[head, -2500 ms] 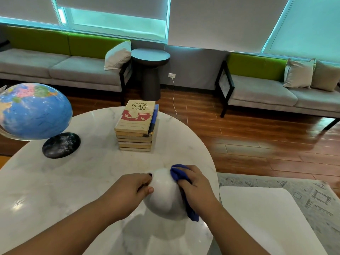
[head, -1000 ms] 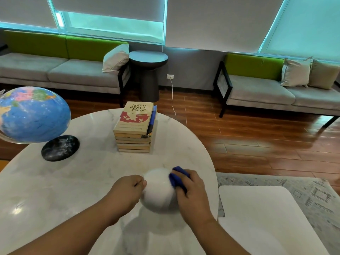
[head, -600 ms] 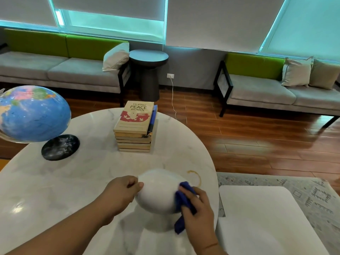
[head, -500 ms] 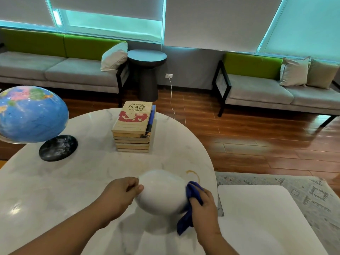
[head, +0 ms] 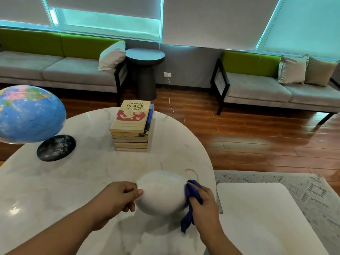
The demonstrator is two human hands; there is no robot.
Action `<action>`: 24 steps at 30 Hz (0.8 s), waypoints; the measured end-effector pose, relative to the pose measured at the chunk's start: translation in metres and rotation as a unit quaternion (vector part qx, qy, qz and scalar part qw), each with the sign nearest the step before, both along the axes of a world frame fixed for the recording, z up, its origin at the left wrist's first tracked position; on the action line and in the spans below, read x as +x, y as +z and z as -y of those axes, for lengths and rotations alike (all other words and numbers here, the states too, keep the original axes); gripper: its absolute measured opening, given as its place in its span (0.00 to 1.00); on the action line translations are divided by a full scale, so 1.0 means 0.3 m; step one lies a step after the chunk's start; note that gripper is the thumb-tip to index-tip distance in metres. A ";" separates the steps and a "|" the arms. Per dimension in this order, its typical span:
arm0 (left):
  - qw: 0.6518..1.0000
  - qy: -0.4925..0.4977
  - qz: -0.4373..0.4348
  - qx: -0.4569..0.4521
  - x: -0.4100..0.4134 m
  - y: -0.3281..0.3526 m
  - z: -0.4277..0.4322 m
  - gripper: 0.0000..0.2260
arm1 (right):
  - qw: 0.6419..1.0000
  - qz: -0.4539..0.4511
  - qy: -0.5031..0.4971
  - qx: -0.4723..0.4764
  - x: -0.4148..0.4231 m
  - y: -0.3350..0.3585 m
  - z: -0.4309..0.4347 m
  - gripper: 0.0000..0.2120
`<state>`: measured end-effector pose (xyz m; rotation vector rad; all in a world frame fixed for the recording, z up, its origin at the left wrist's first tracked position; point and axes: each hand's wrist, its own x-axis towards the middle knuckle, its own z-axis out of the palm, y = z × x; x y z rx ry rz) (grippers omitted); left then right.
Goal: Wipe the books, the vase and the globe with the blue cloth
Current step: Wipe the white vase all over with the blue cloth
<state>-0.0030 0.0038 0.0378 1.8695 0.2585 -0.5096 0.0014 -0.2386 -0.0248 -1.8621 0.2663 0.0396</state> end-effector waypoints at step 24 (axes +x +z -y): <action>0.975 -0.061 0.115 0.179 -0.013 -0.068 -0.064 0.08 | 0.978 0.080 0.179 -0.067 0.024 0.081 -0.070 0.21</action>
